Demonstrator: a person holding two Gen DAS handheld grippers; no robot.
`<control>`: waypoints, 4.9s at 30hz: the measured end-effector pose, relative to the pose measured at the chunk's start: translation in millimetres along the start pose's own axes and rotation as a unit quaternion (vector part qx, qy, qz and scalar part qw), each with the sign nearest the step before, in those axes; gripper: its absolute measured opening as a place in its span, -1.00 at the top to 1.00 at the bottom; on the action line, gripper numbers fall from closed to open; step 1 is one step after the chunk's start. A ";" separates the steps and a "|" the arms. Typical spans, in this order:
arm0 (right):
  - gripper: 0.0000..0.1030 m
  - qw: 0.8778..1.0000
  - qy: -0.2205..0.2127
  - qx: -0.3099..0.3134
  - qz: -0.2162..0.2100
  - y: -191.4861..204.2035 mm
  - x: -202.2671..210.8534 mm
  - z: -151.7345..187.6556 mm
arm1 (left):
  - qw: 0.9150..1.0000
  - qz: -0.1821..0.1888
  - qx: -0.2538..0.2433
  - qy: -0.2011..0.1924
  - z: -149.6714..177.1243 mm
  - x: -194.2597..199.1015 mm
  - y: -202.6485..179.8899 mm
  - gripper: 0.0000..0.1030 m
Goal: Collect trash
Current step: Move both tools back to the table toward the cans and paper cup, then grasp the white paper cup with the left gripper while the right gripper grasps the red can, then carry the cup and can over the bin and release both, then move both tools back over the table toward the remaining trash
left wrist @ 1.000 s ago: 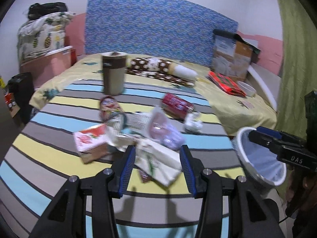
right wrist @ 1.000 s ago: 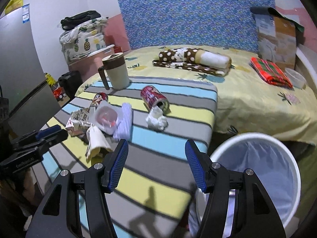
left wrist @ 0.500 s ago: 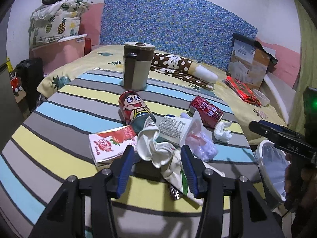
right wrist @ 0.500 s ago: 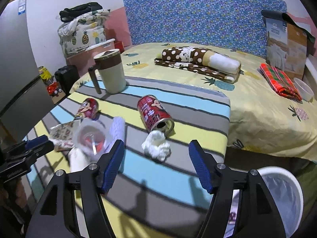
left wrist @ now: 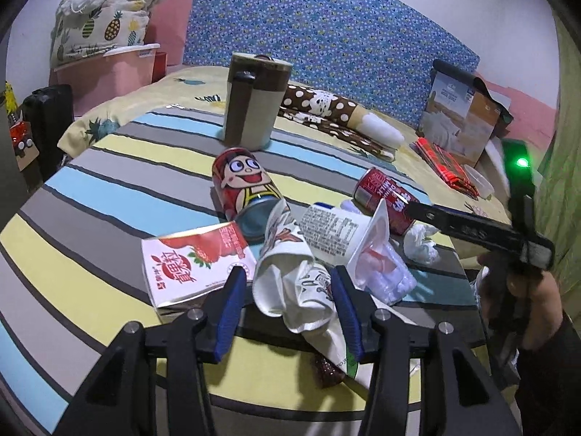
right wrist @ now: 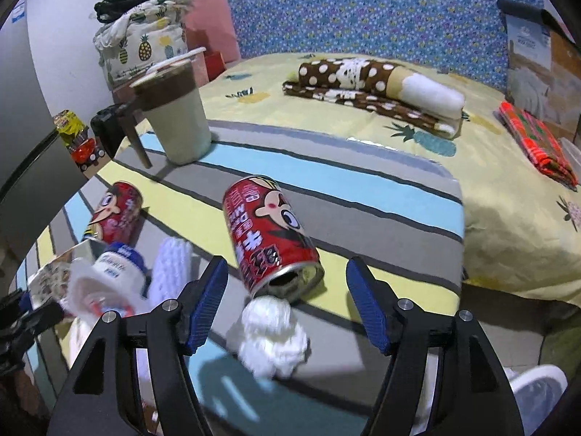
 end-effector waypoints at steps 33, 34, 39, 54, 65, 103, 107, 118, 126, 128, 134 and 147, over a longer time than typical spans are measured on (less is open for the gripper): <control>-0.09 0.998 -0.056 -0.023 -0.018 5.9 46.0 -24.7 | 0.998 -0.005 -0.034 -0.050 -22.9 44.2 -17.0 0.28; -0.09 0.998 -0.061 -0.025 -0.019 5.9 51.0 -26.5 | 0.998 -0.004 -0.035 -0.052 -24.1 47.0 -18.7 0.28; -0.09 0.996 -0.081 -0.031 -0.018 6.9 76.9 -27.0 | 0.997 0.005 -0.042 -0.060 -27.7 61.8 -32.7 0.28; -0.09 0.993 -0.092 -0.074 0.018 -12.0 147.2 24.3 | 0.994 0.080 -0.067 -0.018 12.7 83.8 -97.3 0.28; -0.09 0.985 -0.090 -0.127 0.078 -52.5 177.4 64.3 | 0.984 0.144 -0.102 0.018 39.2 79.6 -163.8 0.28; -0.27 0.964 -0.055 -0.194 0.176 -148.4 209.1 136.1 | 0.953 0.224 -0.184 0.085 90.8 21.0 -292.6 0.26; -0.27 0.963 -0.064 -0.197 0.174 -146.4 211.4 133.2 | 0.951 0.230 -0.185 0.088 94.4 22.8 -293.6 0.19; -0.27 0.964 -0.081 -0.192 0.164 -135.3 216.1 122.9 | 0.949 0.256 -0.167 0.078 87.2 36.9 -294.5 0.03; -0.27 0.969 -0.084 -0.178 0.148 -114.3 212.7 114.2 | 0.955 0.243 -0.156 0.059 76.6 51.8 -273.1 0.03; -0.27 0.971 -0.085 -0.174 0.142 -107.0 211.6 112.3 | 0.958 0.237 -0.154 0.056 75.3 54.9 -266.1 0.03; -0.27 0.977 -0.087 -0.157 0.114 -78.4 204.9 107.1 | 0.966 0.212 -0.141 0.047 70.6 63.0 -239.4 0.03; -0.27 0.988 -0.076 -0.125 0.055 -28.2 182.0 99.9 | 0.983 0.149 -0.107 0.031 62.7 74.3 -173.3 0.03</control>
Point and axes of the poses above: each gripper's, at about its wrist camera, not at the fingertips, and x roughly against the way its jaws point, y to its left, z to its underside, the point moved 8 cm from there along -x, roughly the way its jaws point, and after that the axes turned 10 degrees about -y, right-handed, at the moved point
